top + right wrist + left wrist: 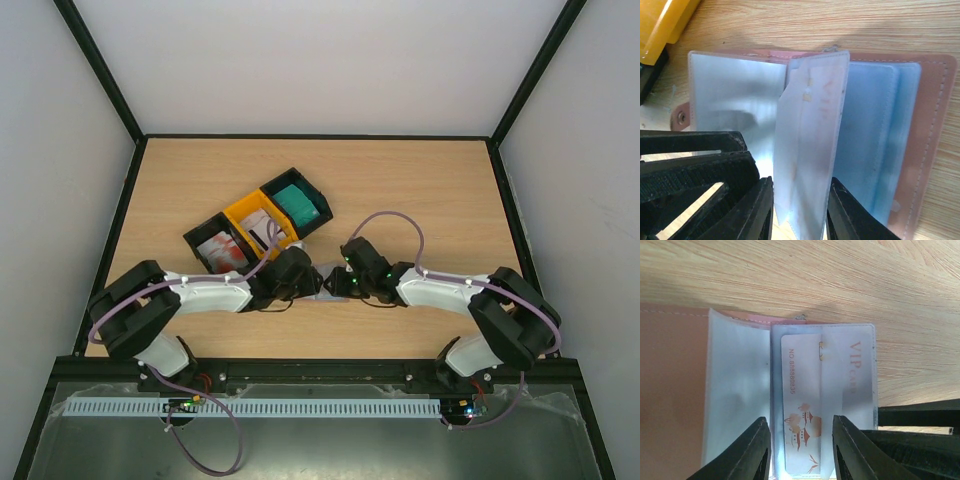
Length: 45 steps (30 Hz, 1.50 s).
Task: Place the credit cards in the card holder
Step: Turn over the card slot in the card holder.
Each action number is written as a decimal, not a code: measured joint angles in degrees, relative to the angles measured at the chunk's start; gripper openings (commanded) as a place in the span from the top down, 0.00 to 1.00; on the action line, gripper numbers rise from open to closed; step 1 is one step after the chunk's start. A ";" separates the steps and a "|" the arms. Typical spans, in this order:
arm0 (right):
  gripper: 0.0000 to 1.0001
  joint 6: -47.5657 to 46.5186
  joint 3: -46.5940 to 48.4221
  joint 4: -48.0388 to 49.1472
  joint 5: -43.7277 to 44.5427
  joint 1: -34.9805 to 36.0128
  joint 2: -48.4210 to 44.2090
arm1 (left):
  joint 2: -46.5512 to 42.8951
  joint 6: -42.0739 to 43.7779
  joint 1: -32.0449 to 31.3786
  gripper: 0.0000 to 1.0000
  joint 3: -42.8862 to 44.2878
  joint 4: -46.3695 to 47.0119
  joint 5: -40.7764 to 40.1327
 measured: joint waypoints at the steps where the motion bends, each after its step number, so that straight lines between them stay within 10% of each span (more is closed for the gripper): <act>1: 0.70 0.00 0.00 0.33 -0.28 0.02 0.02 | -0.28 -0.02 0.00 0.66 0.11 -0.31 -0.33; 29: 0.31 -4.09 3.50 12.44 -14.75 0.42 9.11 | -9.44 0.44 3.39 0.79 -6.99 -11.04 -9.75; 45: 0.58 -2.58 6.08 14.32 -11.52 0.66 14.78 | -17.35 3.15 6.25 0.66 -7.89 -11.61 -8.94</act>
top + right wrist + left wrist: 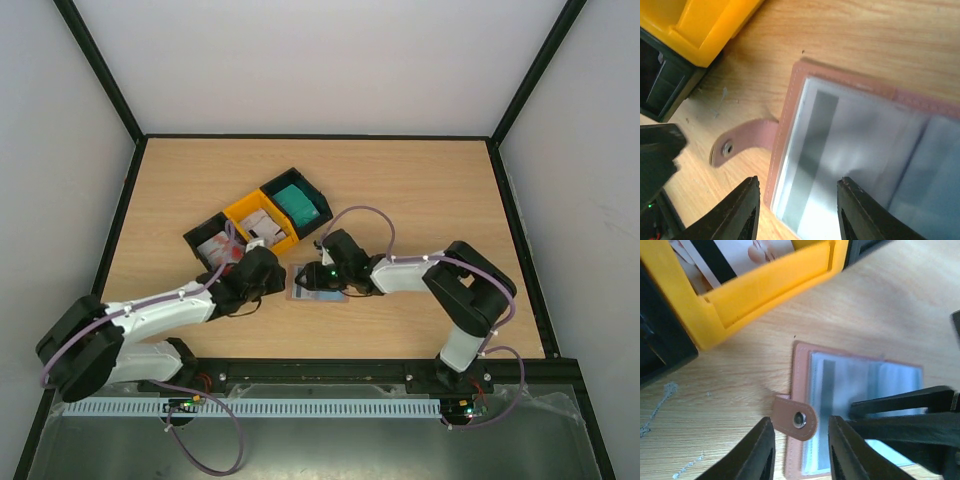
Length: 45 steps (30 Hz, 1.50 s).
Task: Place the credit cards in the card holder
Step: Turn over the card slot in the card holder, then pick up the credit card from the storage box.
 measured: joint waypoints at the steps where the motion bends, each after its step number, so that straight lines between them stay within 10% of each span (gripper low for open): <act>1: 0.58 0.09 0.87 -0.35 0.55 0.00 0.59 | -0.85 0.63 0.37 0.64 0.11 -0.33 0.09; 10: 0.46 -0.33 3.02 -9.03 11.63 0.00 -6.73 | -6.91 6.16 7.91 0.43 3.39 -4.00 4.55; 16: 0.37 -0.55 3.41 -13.68 23.02 -0.57 -18.01 | -8.90 11.13 13.38 0.01 8.61 -10.01 5.77; 24: 0.37 -1.16 3.48 -17.59 27.93 -4.33 -20.41 | -10.08 19.26 20.70 0.02 17.38 -16.37 6.29; 32: 0.38 -6.01 11.13 -20.44 26.05 -6.16 -11.43 | 4.70 28.20 25.18 0.37 28.26 -19.34 15.52; 45: 0.38 -10.40 12.44 -20.92 23.39 -7.87 -7.13 | 27.02 43.60 31.32 0.41 42.84 -27.30 20.85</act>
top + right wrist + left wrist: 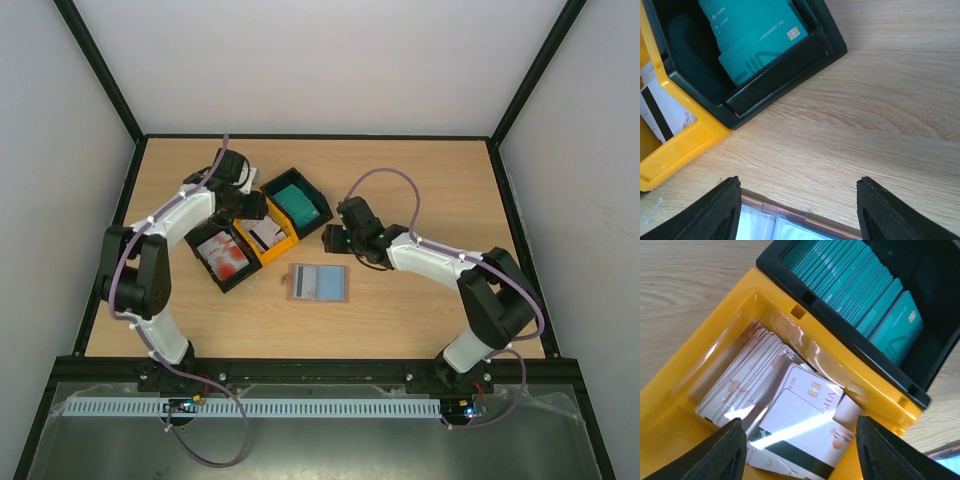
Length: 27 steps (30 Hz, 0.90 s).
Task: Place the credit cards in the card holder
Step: Pick up the credit card from the storage box.
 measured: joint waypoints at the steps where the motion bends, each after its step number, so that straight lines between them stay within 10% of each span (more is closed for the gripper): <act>1: 0.39 -0.15 0.04 0.02 -0.57 -0.04 0.37 | 1.29 1.16 0.35 0.42 0.90 -0.35 0.66; 27: 0.41 -2.95 10.95 0.02 -5.25 5.75 15.23 | 16.90 12.39 1.05 0.73 9.11 -5.53 4.35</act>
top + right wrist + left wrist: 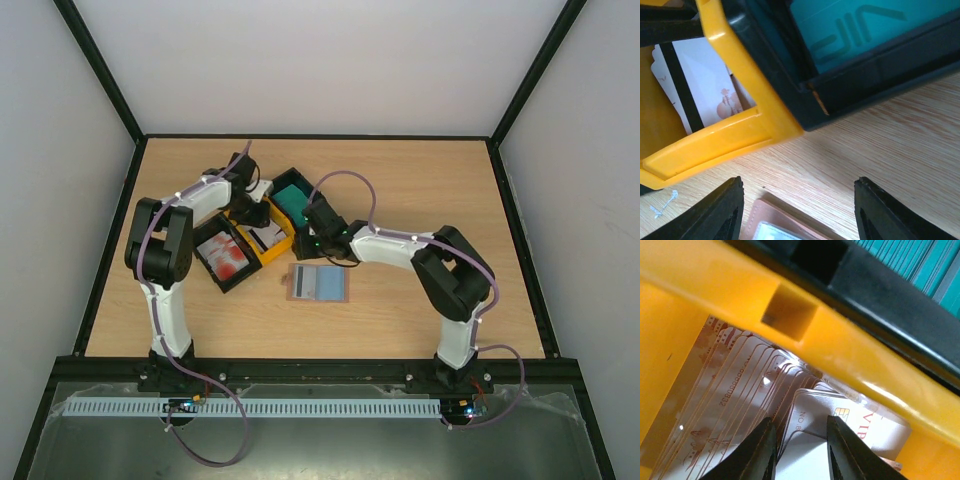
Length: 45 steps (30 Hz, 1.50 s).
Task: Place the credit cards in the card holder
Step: Pick up the credit card from the storage box.
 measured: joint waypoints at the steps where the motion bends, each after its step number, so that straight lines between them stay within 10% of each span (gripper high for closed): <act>1: 0.41 -0.22 0.76 -0.11 0.04 0.35 0.72 | 0.00 0.07 0.00 0.74 0.00 -0.09 -0.02; 45: 0.43 -1.01 8.17 -3.74 1.55 1.31 6.88 | -7.96 0.90 -1.84 0.82 -4.48 -1.31 4.07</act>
